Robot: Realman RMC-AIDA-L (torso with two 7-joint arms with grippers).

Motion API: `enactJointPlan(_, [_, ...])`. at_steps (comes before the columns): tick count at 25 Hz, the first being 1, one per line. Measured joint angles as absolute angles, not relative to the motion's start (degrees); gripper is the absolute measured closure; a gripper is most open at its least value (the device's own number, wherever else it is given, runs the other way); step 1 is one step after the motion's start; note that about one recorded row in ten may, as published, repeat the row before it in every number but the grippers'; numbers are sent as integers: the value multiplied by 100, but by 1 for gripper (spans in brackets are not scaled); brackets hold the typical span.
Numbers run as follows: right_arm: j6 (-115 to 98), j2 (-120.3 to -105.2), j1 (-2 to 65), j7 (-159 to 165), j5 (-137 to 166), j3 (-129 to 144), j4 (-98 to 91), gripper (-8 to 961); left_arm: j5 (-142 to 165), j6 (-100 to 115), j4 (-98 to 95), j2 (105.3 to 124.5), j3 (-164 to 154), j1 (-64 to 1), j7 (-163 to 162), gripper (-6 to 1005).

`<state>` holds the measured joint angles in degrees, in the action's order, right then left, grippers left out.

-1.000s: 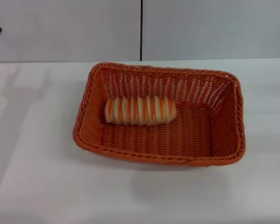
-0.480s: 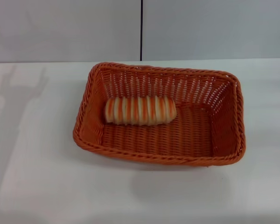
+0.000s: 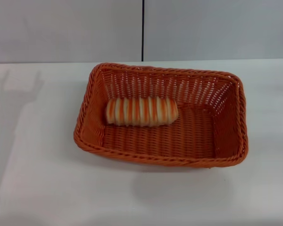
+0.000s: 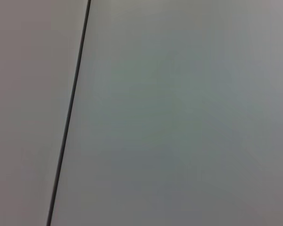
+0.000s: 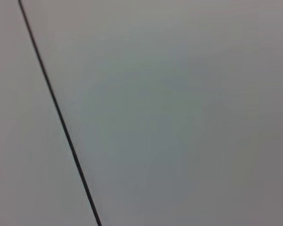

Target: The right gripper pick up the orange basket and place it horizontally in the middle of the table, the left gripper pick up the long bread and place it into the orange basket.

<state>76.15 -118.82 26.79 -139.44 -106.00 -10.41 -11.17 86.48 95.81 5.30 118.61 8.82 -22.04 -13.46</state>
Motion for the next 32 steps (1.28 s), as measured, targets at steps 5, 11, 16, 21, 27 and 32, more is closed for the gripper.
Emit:
enactJointPlan(5, [7784,-11887,2476,-13946,-10627,-1052,-966,489,8647,9696,562,11865,886,-2106,-1378,138])
enactJointPlan(11, [7778,-11891,2308,-13949,-10627,-1055,-890,489,8649,9870,687,11869,888,-1960,-1364,138])
enactJointPlan(16, [7809,-11891,2199,-13946,-10613,-1018,-838,489,8652,9898,764,11874,888,-1941,-1362,138])
enactJointPlan(21, [7749,-11897,2091,-13948,-10611,-1051,-572,489,8673,9966,765,11858,888,-1925,-1401,138])
enactJointPlan(27, [7561,-11900,2181,-14012,-10615,-1053,-450,489,8684,9986,774,11860,877,-1885,-1416,138])
enactJointPlan(32, [7541,-11900,2249,-14076,-10618,-1055,-456,489,8694,10023,828,11864,887,-1848,-1416,138])
